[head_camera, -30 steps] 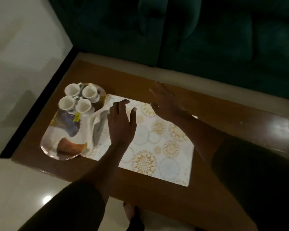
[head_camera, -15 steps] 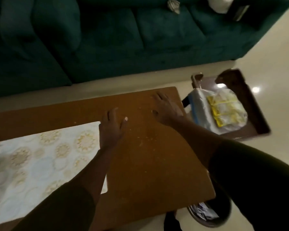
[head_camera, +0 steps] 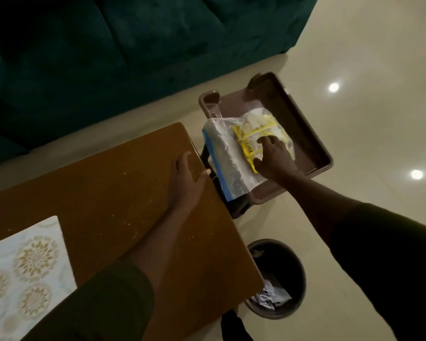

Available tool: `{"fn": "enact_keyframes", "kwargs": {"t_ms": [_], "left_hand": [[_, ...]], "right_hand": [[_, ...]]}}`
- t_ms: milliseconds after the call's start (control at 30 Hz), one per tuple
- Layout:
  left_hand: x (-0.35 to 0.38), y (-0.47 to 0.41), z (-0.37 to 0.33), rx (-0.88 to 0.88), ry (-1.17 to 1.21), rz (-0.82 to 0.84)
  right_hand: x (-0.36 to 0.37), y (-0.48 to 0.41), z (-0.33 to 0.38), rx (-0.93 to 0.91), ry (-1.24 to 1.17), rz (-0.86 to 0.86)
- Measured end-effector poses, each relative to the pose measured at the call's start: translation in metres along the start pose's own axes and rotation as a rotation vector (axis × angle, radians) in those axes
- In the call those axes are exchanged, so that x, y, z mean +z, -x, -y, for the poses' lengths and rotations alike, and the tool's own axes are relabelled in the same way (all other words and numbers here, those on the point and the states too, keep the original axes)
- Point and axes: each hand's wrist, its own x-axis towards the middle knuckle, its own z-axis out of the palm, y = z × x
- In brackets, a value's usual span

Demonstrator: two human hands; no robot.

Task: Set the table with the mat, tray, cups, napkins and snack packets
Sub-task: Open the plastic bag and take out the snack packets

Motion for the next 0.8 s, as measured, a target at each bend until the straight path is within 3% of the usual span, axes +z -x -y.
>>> {"fn": "enact_keyframes", "kwargs": {"t_ms": [200, 333, 533, 700, 800], "left_hand": [[0.056, -0.028, -0.007, -0.303, 0.286, 0.218], [0.079, -0.039, -0.007, -0.505, 0.525, 0.265], [0.095, -0.045, -0.007, -0.681, 0.628, 0.257], [0.090, -0.047, -0.010, -0.738, 0.736, 0.173], [0.078, -0.048, -0.021, -0.656, 0.808, 0.203]], "right_hand": [[0.005, -0.015, -0.050, 0.103, -0.051, 0.044], [0.013, -0.021, -0.059, 0.065, -0.097, 0.065], [0.019, -0.025, -0.053, 0.007, -0.169, 0.030], [0.016, -0.026, -0.035, -0.058, -0.229, -0.014], [0.010, -0.026, -0.013, -0.069, -0.293, -0.043]]}}
